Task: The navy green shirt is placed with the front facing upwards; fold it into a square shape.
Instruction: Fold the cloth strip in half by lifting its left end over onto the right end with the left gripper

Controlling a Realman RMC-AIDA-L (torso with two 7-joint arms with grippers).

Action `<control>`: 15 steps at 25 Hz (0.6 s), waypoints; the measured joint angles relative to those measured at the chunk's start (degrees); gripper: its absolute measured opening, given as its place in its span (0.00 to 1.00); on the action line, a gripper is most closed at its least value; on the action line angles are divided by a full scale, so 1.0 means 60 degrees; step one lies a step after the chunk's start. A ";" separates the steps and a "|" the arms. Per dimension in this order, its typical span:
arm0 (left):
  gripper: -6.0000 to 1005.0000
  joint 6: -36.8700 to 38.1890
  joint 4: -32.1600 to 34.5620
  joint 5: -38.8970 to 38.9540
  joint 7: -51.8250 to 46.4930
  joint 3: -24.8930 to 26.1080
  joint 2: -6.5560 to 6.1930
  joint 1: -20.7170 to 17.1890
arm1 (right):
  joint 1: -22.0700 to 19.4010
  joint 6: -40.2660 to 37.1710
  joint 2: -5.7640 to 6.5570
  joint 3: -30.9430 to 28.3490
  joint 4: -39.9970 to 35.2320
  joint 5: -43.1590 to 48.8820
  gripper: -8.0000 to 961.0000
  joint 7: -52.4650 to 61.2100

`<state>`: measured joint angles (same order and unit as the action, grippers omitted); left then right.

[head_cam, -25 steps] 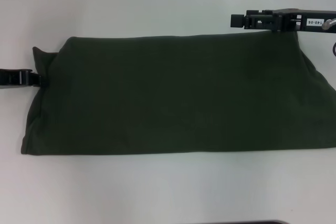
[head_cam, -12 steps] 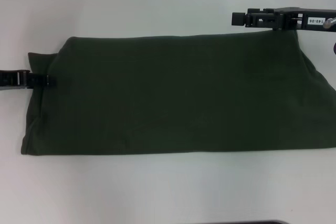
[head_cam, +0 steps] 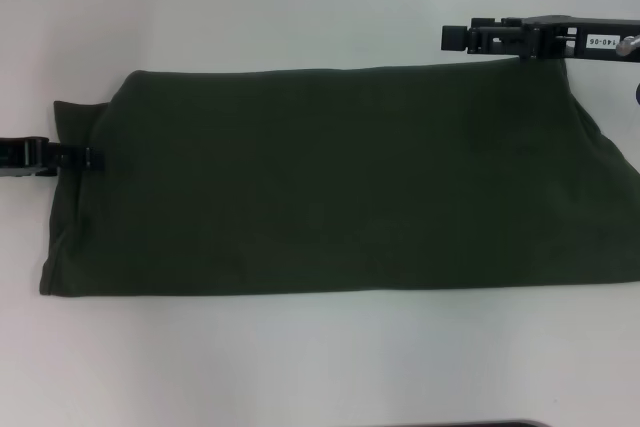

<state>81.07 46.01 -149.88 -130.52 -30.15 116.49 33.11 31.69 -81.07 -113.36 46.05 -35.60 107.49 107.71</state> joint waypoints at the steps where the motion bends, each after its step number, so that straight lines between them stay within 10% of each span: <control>1: 0.87 0.0010 0.0001 -0.0029 -0.0024 0.0000 0.0000 0.0003 | -0.0006 0.0000 0.0004 0.0000 0.0000 0.0003 0.95 0.0000; 15: 0.87 0.0062 -0.0247 -0.0142 -0.0065 -0.0116 -0.0007 0.0204 | -0.0008 -0.0019 0.0012 0.0000 0.0000 0.0003 0.95 0.0001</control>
<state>81.44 44.52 -150.73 -130.91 -30.85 116.45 34.33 31.64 -81.18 -113.29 46.05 -35.59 107.52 107.72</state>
